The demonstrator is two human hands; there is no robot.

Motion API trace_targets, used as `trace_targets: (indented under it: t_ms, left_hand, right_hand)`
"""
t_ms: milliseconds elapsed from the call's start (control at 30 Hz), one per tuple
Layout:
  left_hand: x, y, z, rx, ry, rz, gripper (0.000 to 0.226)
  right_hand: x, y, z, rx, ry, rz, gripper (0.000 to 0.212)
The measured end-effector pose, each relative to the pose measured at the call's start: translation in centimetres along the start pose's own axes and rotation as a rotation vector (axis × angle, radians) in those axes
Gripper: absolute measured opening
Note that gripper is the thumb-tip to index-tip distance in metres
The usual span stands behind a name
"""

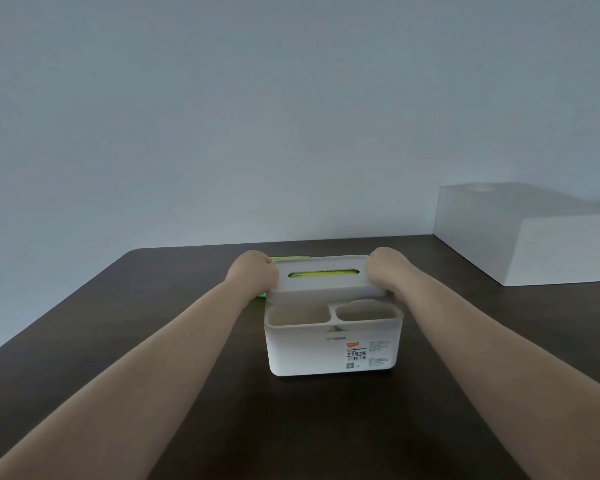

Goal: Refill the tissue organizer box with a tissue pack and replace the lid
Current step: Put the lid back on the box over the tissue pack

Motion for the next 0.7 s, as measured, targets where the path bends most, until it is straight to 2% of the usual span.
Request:
trace_targets:
  t_ms: [67,167,367,500,700]
  left_hand:
    - [0.0,0.0,0.0,0.015,-0.001,0.007,0.016]
    - [0.0,0.1,0.1,0.034,-0.008,0.009,0.017]
    - [-0.2,-0.9,0.5,0.041,-0.275,-0.026,0.048]
    - [-0.3,-0.9,0.3,-0.017,-0.333,-0.041,0.045]
    - [-0.1,-0.9,0.0,-0.064,-0.301,-0.049,0.039]
  right_hand:
    - [0.1,0.2,0.2,0.007,0.026,0.002,0.039]
    - [0.2,0.2,0.0,0.010,-0.075,-0.015,0.038]
    - [0.1,1.8,0.1,-0.012,-0.184,-0.071,0.028]
    - [0.1,2.2,0.1,-0.004,-0.207,-0.108,0.023]
    - [-0.1,1.9,0.0,-0.044,-0.162,-0.079,0.033]
Point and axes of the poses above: each hand's wrist, its own y-axis towards the middle knuckle, its own z-axis out of the palm, x = y × z, the point moved 6 cm from there along y, towards the middle knuckle, and after that the axes turned 9 degrees about y, right-handed, at the moved point
